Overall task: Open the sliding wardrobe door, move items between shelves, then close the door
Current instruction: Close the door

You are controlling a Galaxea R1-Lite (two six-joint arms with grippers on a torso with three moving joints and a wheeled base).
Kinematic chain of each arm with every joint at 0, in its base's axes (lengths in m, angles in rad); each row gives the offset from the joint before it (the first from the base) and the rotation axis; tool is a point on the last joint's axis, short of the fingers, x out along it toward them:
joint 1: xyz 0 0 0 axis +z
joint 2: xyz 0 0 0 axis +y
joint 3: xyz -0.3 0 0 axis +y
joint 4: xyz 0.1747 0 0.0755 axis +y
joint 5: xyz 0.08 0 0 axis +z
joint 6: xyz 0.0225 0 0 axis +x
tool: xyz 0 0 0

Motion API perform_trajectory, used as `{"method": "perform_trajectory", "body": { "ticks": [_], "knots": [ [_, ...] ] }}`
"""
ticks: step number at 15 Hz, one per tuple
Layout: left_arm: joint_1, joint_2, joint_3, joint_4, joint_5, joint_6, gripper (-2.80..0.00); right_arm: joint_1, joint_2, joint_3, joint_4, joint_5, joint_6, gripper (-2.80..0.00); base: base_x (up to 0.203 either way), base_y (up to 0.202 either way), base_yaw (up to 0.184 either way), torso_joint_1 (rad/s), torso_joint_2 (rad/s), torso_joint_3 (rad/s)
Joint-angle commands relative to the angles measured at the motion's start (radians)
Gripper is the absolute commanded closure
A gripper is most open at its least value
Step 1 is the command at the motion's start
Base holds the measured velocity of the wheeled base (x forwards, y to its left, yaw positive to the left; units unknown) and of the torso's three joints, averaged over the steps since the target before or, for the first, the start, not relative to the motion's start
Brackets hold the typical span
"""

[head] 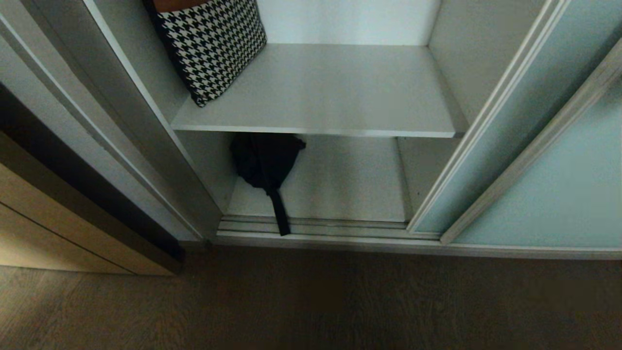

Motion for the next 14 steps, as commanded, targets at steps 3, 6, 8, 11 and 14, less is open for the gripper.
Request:
{"method": "perform_trajectory", "body": {
  "ticks": [3,6,8,11,14],
  "knots": [
    [0.000,0.001,0.000,0.000,0.000,0.000,0.00,0.017,0.034,-0.012,-0.043,-0.001,0.002,0.00,0.000,0.000,0.000,0.000,0.00,0.000],
    [0.000,0.001,0.000,0.000,0.000,0.000,0.00,0.019,0.055,-0.015,-0.092,-0.011,0.003,0.00,0.000,0.000,0.000,0.000,0.00,0.000],
    [0.000,0.001,0.000,0.000,0.000,0.000,0.00,0.019,0.066,-0.015,-0.119,-0.039,0.004,0.00,0.000,0.000,0.000,0.000,0.00,0.000],
    [0.000,0.001,0.000,0.000,0.000,0.000,0.00,0.015,0.074,-0.021,-0.122,-0.042,0.002,0.00,0.000,0.000,0.000,0.000,0.00,0.000],
    [0.000,0.001,0.000,0.000,0.000,0.000,0.00,0.012,0.078,-0.026,-0.122,-0.044,0.002,0.00,0.000,0.000,0.000,0.000,0.00,0.000]
  ]
}}
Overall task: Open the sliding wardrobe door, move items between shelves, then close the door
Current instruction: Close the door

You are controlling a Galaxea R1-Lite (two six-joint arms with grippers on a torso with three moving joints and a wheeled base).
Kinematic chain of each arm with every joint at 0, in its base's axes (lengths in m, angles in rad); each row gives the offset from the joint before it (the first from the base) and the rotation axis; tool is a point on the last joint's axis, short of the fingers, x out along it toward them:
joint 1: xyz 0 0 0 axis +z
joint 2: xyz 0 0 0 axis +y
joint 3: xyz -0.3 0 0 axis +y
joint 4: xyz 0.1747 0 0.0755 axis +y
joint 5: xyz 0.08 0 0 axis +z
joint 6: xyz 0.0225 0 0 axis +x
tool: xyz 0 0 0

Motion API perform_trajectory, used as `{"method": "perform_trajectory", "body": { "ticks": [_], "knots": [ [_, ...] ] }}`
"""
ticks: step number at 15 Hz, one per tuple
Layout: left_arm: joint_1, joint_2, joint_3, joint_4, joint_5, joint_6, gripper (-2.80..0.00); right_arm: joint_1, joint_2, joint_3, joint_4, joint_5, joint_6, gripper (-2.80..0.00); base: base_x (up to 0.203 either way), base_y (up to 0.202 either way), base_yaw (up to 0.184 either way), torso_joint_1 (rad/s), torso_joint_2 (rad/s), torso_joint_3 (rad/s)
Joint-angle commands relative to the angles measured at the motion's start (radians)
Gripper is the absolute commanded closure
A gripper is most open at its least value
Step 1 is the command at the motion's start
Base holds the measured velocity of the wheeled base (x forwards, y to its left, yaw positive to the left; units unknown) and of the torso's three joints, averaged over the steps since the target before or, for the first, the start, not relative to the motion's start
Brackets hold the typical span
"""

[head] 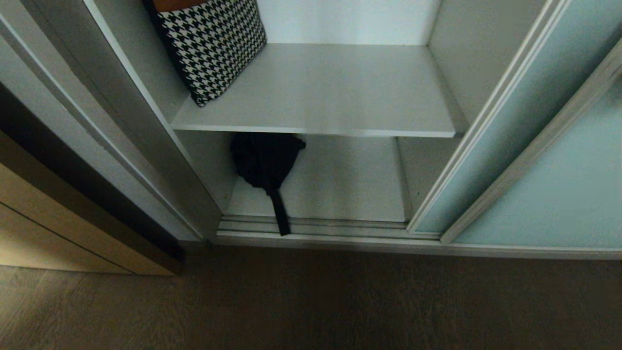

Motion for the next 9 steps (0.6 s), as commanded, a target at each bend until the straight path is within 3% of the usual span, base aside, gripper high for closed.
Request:
{"method": "perform_trajectory", "body": {
  "ticks": [1,9],
  "knots": [
    [0.000,0.001,0.000,0.000,0.000,0.000,0.00,0.000,0.010,-0.008,-0.003,0.002,0.002,0.00,0.000,0.000,0.000,0.000,0.00,0.000],
    [0.000,0.001,0.000,0.000,0.000,0.000,0.00,0.021,0.033,-0.038,-0.004,0.003,0.001,0.00,0.000,0.000,0.000,0.000,0.00,0.000]
  ]
}}
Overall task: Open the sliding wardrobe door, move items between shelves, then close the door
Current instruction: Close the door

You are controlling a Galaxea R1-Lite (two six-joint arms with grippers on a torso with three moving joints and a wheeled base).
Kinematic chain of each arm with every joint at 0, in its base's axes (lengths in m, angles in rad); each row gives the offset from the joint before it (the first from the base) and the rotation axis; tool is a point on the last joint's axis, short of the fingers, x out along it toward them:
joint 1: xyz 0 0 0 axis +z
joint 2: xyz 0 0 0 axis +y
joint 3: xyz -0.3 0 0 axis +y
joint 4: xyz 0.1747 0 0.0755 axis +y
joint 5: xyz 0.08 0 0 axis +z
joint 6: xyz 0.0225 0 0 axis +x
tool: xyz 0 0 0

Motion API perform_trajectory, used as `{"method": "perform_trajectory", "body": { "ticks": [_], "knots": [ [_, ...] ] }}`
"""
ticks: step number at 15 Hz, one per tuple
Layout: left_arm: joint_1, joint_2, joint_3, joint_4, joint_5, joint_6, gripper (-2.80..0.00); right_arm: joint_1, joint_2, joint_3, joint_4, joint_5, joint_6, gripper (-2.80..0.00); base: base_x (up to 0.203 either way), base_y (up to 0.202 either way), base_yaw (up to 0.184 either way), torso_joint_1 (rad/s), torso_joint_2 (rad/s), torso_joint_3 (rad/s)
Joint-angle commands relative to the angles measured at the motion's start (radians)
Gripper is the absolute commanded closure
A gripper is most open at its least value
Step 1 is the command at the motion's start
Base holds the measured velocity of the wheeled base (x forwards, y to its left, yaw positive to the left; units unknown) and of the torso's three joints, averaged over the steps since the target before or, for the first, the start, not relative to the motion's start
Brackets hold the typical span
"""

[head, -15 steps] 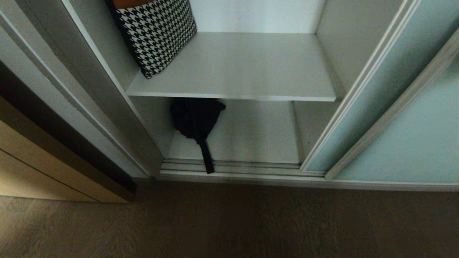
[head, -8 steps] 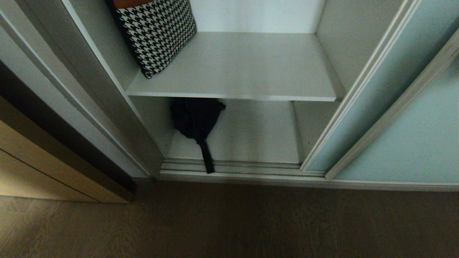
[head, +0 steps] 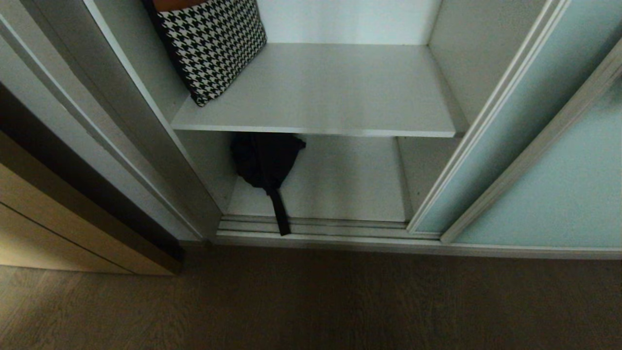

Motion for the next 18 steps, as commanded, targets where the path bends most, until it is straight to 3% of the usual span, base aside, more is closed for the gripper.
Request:
{"method": "perform_trajectory", "body": {
  "ticks": [1,8,18],
  "knots": [
    [0.000,0.001,0.000,-0.001,0.000,0.000,0.00,0.017,-0.003,0.000,-0.002,0.003,-0.006,0.00,0.000,0.000,0.000,0.000,0.00,0.000],
    [0.000,0.001,0.000,-0.001,0.000,0.000,0.00,0.079,-0.018,0.037,-0.072,-0.041,-0.039,0.00,0.000,0.000,0.000,0.000,0.00,0.000],
    [0.000,0.001,0.000,-0.001,0.000,0.000,0.00,-0.037,-0.111,0.093,-0.073,-0.036,-0.028,0.00,0.000,0.000,0.000,0.000,0.00,0.000]
  ]
}}
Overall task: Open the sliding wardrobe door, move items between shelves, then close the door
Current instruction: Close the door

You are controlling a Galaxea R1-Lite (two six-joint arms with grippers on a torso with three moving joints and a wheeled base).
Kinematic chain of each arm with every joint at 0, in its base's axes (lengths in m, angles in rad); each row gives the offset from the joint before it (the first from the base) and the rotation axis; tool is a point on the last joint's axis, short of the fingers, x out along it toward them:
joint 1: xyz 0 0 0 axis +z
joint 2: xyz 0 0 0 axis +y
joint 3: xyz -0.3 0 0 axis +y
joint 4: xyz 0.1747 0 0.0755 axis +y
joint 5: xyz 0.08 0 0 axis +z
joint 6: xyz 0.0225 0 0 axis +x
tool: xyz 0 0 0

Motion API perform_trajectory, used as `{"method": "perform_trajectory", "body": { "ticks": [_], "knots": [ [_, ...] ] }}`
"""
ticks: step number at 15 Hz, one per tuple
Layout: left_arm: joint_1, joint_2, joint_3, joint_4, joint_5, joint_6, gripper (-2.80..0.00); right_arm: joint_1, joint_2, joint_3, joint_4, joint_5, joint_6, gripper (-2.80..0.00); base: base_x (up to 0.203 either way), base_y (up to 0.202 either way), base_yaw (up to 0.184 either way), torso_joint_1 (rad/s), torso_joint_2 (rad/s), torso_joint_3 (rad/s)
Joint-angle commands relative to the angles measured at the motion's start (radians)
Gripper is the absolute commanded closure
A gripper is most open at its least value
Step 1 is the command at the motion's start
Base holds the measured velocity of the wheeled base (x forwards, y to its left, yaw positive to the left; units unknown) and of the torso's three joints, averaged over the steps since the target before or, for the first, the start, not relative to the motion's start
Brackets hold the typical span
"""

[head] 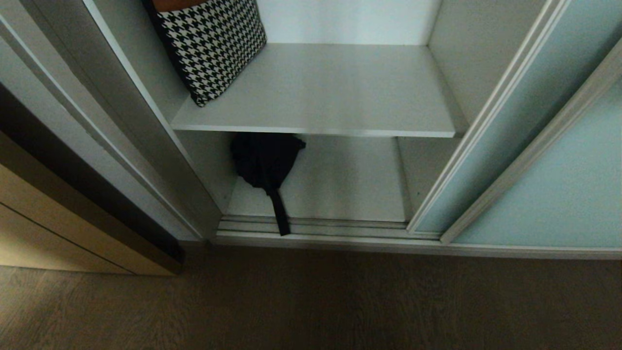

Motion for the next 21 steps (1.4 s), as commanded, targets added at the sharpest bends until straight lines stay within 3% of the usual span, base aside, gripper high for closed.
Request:
{"method": "perform_trajectory", "body": {
  "ticks": [1,11,21],
  "knots": [
    [0.000,0.001,0.000,0.000,0.000,0.000,0.00,-0.008,0.015,-0.014,-0.004,0.003,0.004,0.00,0.000,0.000,0.000,0.000,0.00,0.000],
    [0.000,0.001,0.000,0.000,0.000,0.000,0.00,-0.006,0.150,-0.104,-0.009,0.000,0.004,0.00,0.000,0.000,0.000,0.000,0.00,0.000],
    [0.000,0.001,0.000,0.000,0.000,0.000,0.00,0.050,0.196,-0.124,-0.009,-0.024,0.003,0.00,0.000,0.000,0.000,0.000,0.00,0.000]
  ]
}}
